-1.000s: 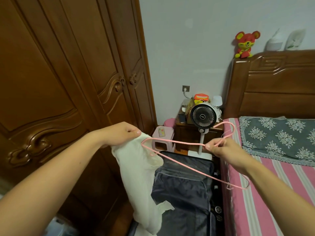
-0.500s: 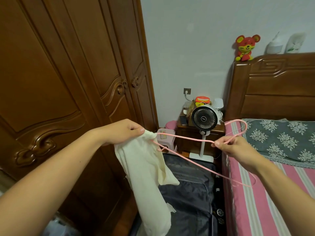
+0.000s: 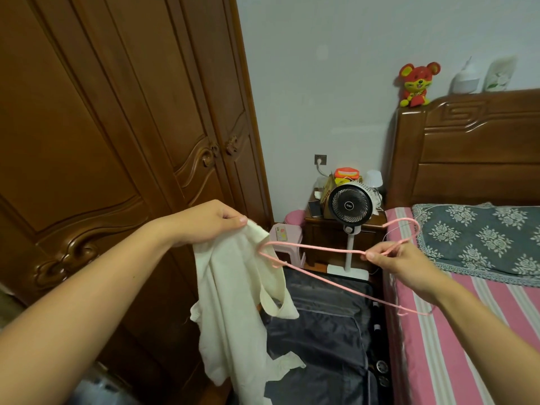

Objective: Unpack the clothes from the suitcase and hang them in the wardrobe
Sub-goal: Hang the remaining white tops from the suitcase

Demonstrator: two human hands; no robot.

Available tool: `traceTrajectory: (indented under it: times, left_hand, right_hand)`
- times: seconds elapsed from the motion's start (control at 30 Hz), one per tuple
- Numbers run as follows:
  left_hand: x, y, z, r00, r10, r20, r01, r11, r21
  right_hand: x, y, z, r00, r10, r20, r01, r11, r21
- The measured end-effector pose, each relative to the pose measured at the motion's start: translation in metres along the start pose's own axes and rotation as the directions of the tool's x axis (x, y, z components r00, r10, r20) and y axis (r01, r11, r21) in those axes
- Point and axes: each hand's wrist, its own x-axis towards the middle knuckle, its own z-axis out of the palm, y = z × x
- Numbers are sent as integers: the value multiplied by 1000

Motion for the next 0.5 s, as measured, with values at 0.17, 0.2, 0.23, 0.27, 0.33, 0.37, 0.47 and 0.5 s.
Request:
traceTrajectory:
  times: [0.17,0.2,0.23,0.27,0.33,0.37,0.47,0.5]
  left_hand:
    - [-1,1,-1,999,-33,3,33,999,25]
    - [-2,2,0,999,-32,11,31,999,36]
    - [-2,3,0,999,-35,13,35,998,48]
    - [-3,5,1,999,-40,14,40,997,61]
    - [-4,8,3,999,-31,10,30,995,95]
    - [-5,11,3,1000,-13,2,13,992,122]
    - [-9,16,5,998,67,-14,-60,961,269]
    - [-9,16,7,996,86,-15,-77,946,316]
  right_hand:
    - [-2,-11,5,999,-19,-28,20,999,48]
    - [-2,-12,7,1000,-25,-14,26,999,34]
    - [-2,-14,10,999,-29,14,29,999,17]
    - [-4,-15,13,998,-41,42,41,999,5]
    - [-6,-18,17,998,-46,51,44,998,35]
    - [-6,-20,18,998,-48,29,45,996,76]
    - [-7,-30,24,996,-58,70,54,997,56]
    - [-7,-32,27,994,-59,97,58,998,9]
